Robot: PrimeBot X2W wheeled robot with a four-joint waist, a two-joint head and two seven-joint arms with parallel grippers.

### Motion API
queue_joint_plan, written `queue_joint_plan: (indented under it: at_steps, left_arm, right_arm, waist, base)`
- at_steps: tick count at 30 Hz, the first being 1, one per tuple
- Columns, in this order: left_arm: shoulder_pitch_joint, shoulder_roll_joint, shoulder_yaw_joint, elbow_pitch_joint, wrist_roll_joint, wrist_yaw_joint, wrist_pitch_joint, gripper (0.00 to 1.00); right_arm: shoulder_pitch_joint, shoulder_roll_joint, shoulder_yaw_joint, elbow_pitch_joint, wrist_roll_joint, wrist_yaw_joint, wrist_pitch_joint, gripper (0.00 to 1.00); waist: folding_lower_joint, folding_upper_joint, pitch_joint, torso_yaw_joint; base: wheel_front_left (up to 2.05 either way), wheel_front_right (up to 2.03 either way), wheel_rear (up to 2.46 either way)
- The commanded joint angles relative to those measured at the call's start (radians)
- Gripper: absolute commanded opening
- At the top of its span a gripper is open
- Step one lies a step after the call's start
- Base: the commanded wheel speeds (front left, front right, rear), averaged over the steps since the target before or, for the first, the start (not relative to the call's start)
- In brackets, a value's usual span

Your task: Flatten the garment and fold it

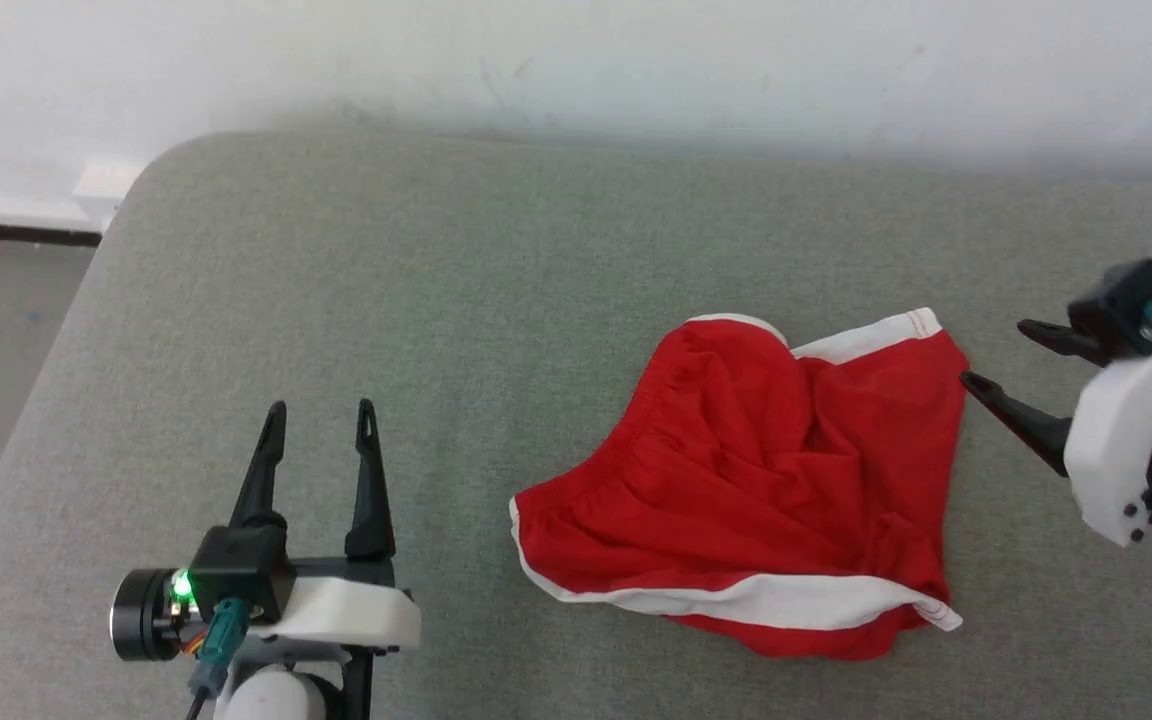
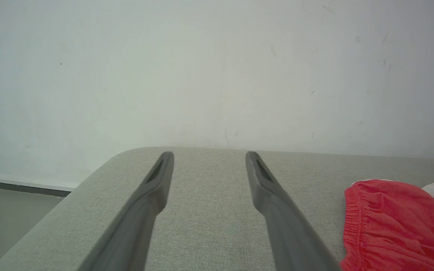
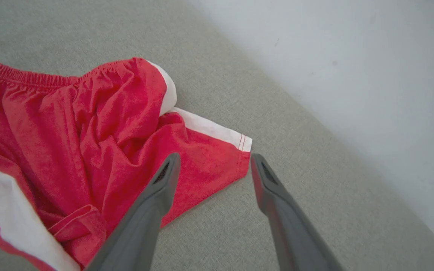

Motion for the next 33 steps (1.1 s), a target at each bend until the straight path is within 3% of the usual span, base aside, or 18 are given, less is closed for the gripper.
queue_joint_plan:
  at_steps: [1,8,18,20,27,33]
  left_arm:
    - [-0.024,-0.002,-0.005,-0.004,0.007,-0.003,-0.005,1.00]
    - [-0.081,-0.002,-0.050,-0.004,-0.023,0.014,-0.005,1.00]
    - [-0.116,-0.002,-0.086,0.003,-0.046,0.042,-0.005,1.00]
    - [-0.113,-0.002,-0.085,0.005,-0.046,0.044,-0.005,1.00]
    - [-0.111,-0.002,-0.077,0.008,-0.033,0.035,-0.005,1.00]
    - [-0.136,-0.002,-0.100,-0.004,-0.045,0.036,-0.005,1.00]
  right_arm:
    - [-0.048,0.019,0.027,0.027,0.040,-0.002,0.067,1.00]
    - [-0.223,0.106,0.161,0.213,0.122,-0.002,0.253,1.00]
    - [-0.242,0.192,0.418,0.395,0.203,-0.002,0.249,1.00]
    - [-0.262,0.185,0.456,0.397,0.203,-0.002,0.211,0.00]
    - [-0.445,0.168,0.431,0.416,0.196,-0.002,-0.030,0.00]
    - [-0.583,0.224,0.390,0.508,0.178,-0.002,-0.147,0.00]
  waist:
    - [-0.0001,-0.0001,0.038,0.030]
    - [-0.0001,-0.0001,0.129,0.091]
    - [-0.0001,-0.0001,0.171,0.141]
    - [-0.0001,-0.0001,0.165,0.141]
    - [-0.0001,-0.0001,0.138,0.130]
    - [-0.0001,-0.0001,0.168,0.154]
  base:
    - [0.00,0.00,0.00]
    - [0.00,0.00,0.00]
    - [0.00,0.00,0.00]
    - [0.00,0.00,0.00]
    - [0.00,0.00,0.00]
    - [0.00,0.00,0.00]
